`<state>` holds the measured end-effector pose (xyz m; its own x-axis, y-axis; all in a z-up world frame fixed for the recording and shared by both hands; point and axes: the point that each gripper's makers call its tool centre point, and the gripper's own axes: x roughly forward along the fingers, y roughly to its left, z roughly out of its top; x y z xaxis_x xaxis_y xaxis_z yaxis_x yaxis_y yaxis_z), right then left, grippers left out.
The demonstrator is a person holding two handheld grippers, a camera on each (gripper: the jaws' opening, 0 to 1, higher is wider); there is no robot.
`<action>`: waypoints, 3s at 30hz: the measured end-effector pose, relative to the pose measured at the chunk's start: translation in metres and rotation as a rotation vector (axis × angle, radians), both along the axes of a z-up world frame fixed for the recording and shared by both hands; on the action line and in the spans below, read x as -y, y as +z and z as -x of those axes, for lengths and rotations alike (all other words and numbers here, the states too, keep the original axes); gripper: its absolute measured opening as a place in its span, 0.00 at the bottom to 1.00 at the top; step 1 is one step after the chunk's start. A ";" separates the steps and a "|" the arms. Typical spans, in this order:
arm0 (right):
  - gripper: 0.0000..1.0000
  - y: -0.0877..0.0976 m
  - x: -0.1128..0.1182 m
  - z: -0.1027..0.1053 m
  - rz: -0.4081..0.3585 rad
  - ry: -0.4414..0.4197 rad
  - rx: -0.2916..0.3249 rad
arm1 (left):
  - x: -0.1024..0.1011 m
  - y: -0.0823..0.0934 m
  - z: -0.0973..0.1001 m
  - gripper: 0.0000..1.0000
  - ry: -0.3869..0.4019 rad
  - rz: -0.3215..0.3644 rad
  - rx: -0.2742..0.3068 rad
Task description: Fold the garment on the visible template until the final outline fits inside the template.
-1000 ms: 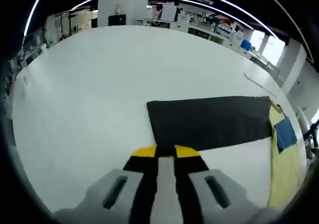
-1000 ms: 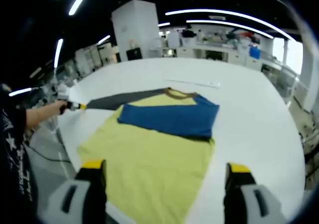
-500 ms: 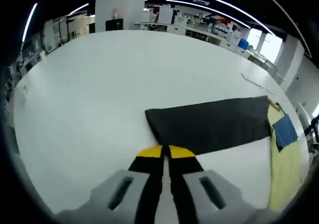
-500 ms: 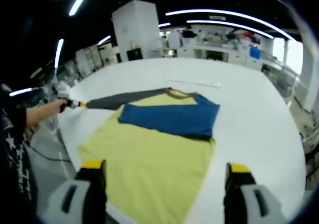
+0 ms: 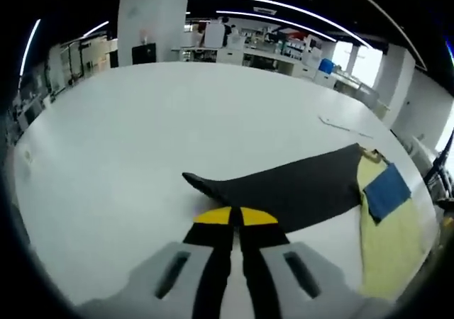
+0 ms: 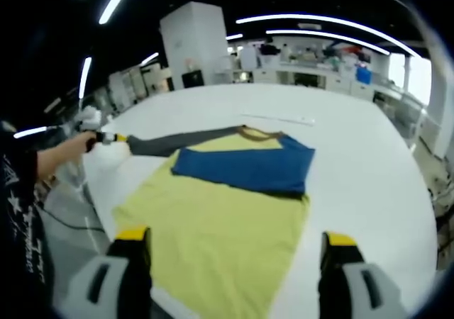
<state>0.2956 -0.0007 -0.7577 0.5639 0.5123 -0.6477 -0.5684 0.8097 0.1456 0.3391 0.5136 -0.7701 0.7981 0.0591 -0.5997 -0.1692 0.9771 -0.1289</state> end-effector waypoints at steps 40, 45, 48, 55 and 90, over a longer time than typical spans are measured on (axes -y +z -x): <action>0.99 0.002 -0.015 0.017 -0.032 0.046 0.018 | 0.217 0.076 -0.090 0.00 -0.447 0.055 0.177; 0.99 -0.001 -0.020 0.020 -0.037 0.052 0.015 | 0.239 0.081 -0.096 0.00 -0.477 0.070 0.192; 0.99 -0.003 -0.024 0.023 -0.047 0.059 0.010 | 0.252 0.084 -0.099 0.00 -0.494 0.076 0.201; 0.99 -0.006 -0.028 0.026 -0.051 0.069 0.004 | 0.275 0.087 -0.108 0.00 -0.518 0.106 0.212; 0.99 -0.023 -0.008 0.028 -0.034 0.025 -0.036 | 0.389 0.075 -0.141 0.00 -0.594 0.289 0.270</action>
